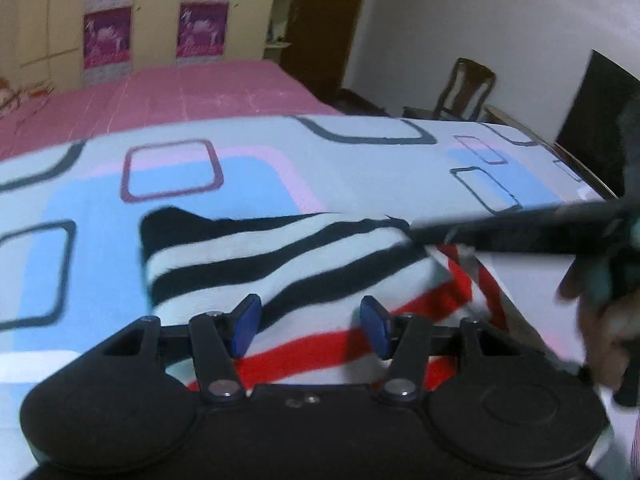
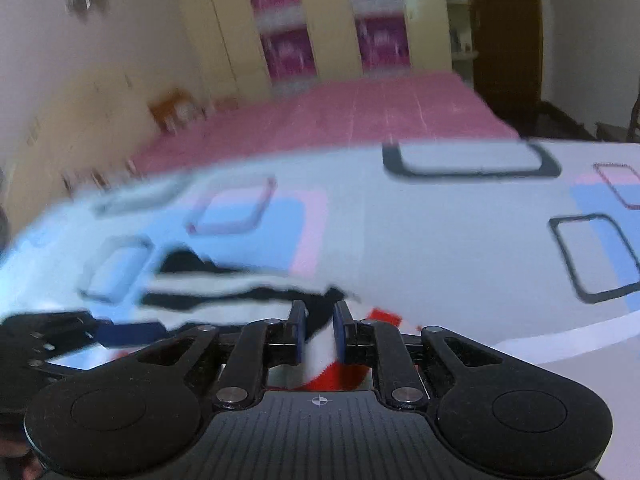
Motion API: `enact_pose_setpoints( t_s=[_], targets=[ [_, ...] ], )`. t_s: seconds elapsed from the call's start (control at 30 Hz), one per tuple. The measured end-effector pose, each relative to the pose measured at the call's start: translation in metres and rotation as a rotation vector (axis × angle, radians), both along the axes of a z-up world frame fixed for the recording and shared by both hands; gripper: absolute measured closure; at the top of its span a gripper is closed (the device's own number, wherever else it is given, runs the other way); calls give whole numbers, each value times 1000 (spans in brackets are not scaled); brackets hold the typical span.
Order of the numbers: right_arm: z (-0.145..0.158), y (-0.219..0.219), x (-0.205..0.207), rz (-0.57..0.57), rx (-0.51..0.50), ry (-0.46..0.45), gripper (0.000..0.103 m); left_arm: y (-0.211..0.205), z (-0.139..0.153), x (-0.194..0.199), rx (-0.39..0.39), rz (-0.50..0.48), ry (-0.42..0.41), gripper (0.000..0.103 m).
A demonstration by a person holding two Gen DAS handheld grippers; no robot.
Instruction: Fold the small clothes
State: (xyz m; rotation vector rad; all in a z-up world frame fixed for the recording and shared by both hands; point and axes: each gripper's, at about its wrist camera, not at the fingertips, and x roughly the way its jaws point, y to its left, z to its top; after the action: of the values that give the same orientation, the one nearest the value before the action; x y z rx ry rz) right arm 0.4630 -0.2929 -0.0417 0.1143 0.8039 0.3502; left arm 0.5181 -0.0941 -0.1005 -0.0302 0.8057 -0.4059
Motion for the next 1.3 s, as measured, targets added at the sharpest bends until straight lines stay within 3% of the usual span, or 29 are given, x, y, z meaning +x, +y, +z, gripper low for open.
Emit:
enact_pose_setpoints(
  t_s=[0.03,0.1,0.3,0.43,0.5,0.57,0.7,0.8,0.93,1.07,1.17,1.3],
  targets=[
    [-14,8,7,7,-77,43,89,-5,-5,4,14,7,21,48],
    [-29,8,8,-8,-186,18,90,-11,-7,7,35,6,28,47],
    [-24,0,9,-10,-156,45,90,-4,3,1,40,-24,44,49],
    [11,-13,-29,38,-70,-8,90,10,24,-42,-25,-82,-11,49],
    [14,-10,-52,94,-77,-13,90,11,23,-57,-42,-105,-12,51],
    [-1,-9,-64,125,-102,42,90,5,12,-66,-1,-120,-4,51],
    [-11,-12,-67,83,-89,37,90,-14,6,-68,67,-122,-36,51],
    [1,-11,-76,84,-87,25,90,-3,20,-73,15,-108,-26,57],
    [17,-22,-113,138,-69,-1,90,14,36,-114,-36,-99,-52,60],
    [11,-22,-143,181,-121,-7,90,16,28,-146,-33,-84,-15,60],
    [-1,-20,-147,166,-142,-8,90,18,9,-151,-32,-50,30,60],
    [-6,-14,-149,196,-216,-40,90,19,5,-156,-38,-30,37,60]
  ],
)
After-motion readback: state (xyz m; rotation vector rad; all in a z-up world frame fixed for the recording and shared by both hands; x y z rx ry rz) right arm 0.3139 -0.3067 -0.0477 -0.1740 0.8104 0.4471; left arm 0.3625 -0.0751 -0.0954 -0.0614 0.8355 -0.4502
